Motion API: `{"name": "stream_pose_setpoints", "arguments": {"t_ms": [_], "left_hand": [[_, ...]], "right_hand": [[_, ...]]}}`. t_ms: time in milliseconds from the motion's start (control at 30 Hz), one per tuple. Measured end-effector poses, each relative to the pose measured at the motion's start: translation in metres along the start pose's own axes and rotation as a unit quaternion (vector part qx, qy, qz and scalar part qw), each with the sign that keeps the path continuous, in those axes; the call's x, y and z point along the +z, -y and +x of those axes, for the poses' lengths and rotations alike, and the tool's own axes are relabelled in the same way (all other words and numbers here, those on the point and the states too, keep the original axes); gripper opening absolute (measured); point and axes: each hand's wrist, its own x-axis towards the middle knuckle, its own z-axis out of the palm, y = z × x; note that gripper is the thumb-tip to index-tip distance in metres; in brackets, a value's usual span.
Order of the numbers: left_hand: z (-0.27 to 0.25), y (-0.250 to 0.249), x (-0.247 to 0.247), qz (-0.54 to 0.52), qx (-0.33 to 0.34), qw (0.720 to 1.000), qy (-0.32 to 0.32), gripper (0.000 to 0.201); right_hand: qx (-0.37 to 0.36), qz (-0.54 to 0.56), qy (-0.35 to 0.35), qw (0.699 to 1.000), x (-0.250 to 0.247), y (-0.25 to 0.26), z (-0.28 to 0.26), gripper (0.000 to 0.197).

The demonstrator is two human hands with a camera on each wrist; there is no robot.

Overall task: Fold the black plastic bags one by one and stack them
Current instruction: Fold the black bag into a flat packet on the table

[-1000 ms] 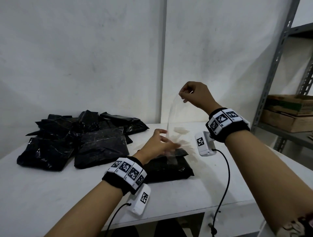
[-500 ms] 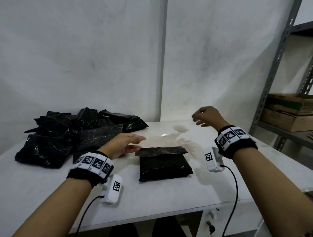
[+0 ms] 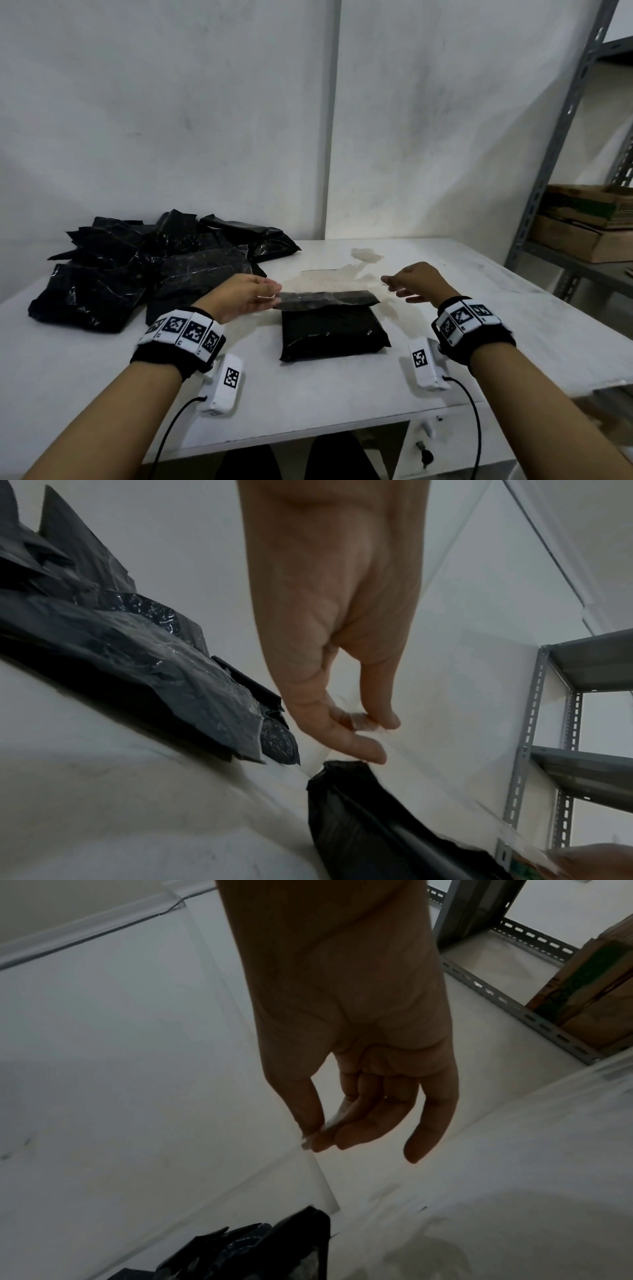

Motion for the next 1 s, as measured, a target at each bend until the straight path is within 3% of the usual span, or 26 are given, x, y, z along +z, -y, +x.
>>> {"name": "stream_pose_setpoints", "arguments": {"t_ms": [267, 500, 700, 1000], "left_hand": [[0.004, 0.010, -0.005, 0.041, -0.006, 0.999, -0.011, 0.008], [0.005, 0.011, -0.007, 0.049, -0.012, 0.998, -0.023, 0.018], [0.004, 0.011, -0.006, 0.064, -0.015, 0.997, -0.026, 0.007], [0.008, 0.015, -0.011, 0.083, -0.030, 0.995, -0.041, 0.020]], "right_hand": [[0.006, -0.020, 0.002, 1.000, 0.003, -0.008, 0.000, 0.019], [0.009, -0.034, 0.005, 0.999, 0.006, -0.009, 0.000, 0.020], [0.020, -0.037, 0.012, 0.999, 0.009, -0.014, 0.000, 0.019], [0.016, -0.047, 0.017, 0.999, 0.011, -0.017, 0.000, 0.023]]}}
